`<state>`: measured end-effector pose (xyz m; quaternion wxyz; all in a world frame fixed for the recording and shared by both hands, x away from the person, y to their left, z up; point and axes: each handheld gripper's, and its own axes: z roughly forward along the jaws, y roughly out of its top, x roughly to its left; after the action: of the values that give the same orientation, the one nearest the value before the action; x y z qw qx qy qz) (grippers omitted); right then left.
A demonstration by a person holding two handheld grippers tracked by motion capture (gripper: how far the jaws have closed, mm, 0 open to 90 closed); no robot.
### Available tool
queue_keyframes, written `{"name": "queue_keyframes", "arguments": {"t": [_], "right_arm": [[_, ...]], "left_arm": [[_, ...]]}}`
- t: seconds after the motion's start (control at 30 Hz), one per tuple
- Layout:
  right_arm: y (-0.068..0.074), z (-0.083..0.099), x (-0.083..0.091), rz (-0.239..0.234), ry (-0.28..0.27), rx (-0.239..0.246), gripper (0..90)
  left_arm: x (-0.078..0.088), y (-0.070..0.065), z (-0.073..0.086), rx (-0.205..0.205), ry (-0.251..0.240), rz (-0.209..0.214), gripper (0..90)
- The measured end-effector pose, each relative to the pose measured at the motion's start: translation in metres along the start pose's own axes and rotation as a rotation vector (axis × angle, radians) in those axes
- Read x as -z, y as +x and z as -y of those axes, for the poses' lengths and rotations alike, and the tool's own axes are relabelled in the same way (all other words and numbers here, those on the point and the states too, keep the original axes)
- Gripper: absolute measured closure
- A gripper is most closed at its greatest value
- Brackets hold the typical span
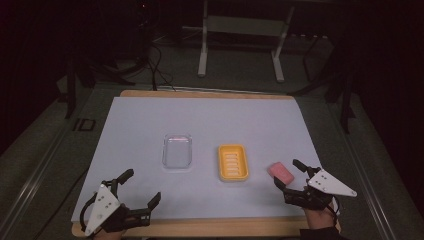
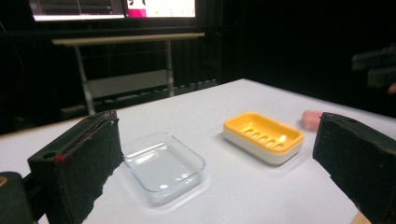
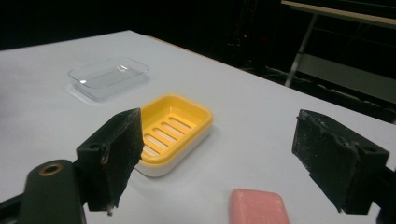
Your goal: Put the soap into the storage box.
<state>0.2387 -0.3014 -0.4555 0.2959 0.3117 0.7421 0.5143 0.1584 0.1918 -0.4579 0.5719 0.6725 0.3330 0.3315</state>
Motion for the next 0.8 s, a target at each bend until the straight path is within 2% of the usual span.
{"name": "queue_keyframes", "arguments": {"t": [0.13,0.17,0.27,0.3,0.33,0.4,0.47,0.5,0.57,0.67,0.7,0.73,0.77,0.8], "right_arm": [[0.000,0.000,-0.001,-0.006,0.002,0.007,15.9],[-0.001,0.000,-0.001,-0.026,0.004,0.007,14.6],[-0.002,-0.001,-0.002,-0.028,0.006,0.012,14.6],[-0.003,-0.001,-0.004,-0.062,0.012,0.021,13.4],[-0.004,-0.001,-0.005,-0.070,0.012,0.025,13.4],[-0.005,-0.001,-0.010,-0.152,0.018,0.032,13.5],[-0.005,0.000,-0.016,-0.222,0.035,0.067,13.6],[-0.005,0.000,-0.016,-0.222,0.035,0.067,13.6],[-0.002,0.002,-0.023,-0.285,0.051,0.102,13.6],[0.000,0.000,-0.024,-0.236,0.074,0.129,13.6],[0.000,0.000,-0.024,-0.236,0.074,0.129,13.6],[0.000,-0.001,-0.023,-0.213,0.074,0.137,13.5],[0.000,-0.002,-0.024,-0.169,0.093,0.144,13.5],[-0.001,-0.002,-0.025,-0.163,0.102,0.137,13.3]], "left_arm": [[0.000,-0.005,-0.001,-0.027,-0.005,0.010,1.9],[-0.001,-0.006,0.000,-0.038,-0.004,0.004,1.9],[-0.001,-0.006,0.000,-0.040,-0.002,0.008,1.9],[-0.001,-0.007,0.001,-0.040,0.002,0.011,1.9],[-0.002,-0.007,0.001,-0.037,0.003,0.013,1.9],[-0.002,-0.006,0.002,-0.040,0.009,0.014,1.9],[-0.002,-0.006,0.002,-0.037,0.011,0.013,1.9],[-0.002,-0.006,0.002,-0.037,0.011,0.013,1.9],[-0.003,-0.006,0.003,-0.038,0.010,0.008,1.9],[-0.003,-0.006,0.003,-0.037,0.010,0.004,1.9],[-0.003,-0.006,0.003,-0.037,0.010,0.004,1.9],[-0.003,-0.006,0.003,-0.039,0.015,0.005,1.9],[-0.003,-0.006,0.003,-0.039,0.017,0.004,1.9],[-0.004,-0.006,0.004,-0.040,0.019,0.005,1.9]]}}
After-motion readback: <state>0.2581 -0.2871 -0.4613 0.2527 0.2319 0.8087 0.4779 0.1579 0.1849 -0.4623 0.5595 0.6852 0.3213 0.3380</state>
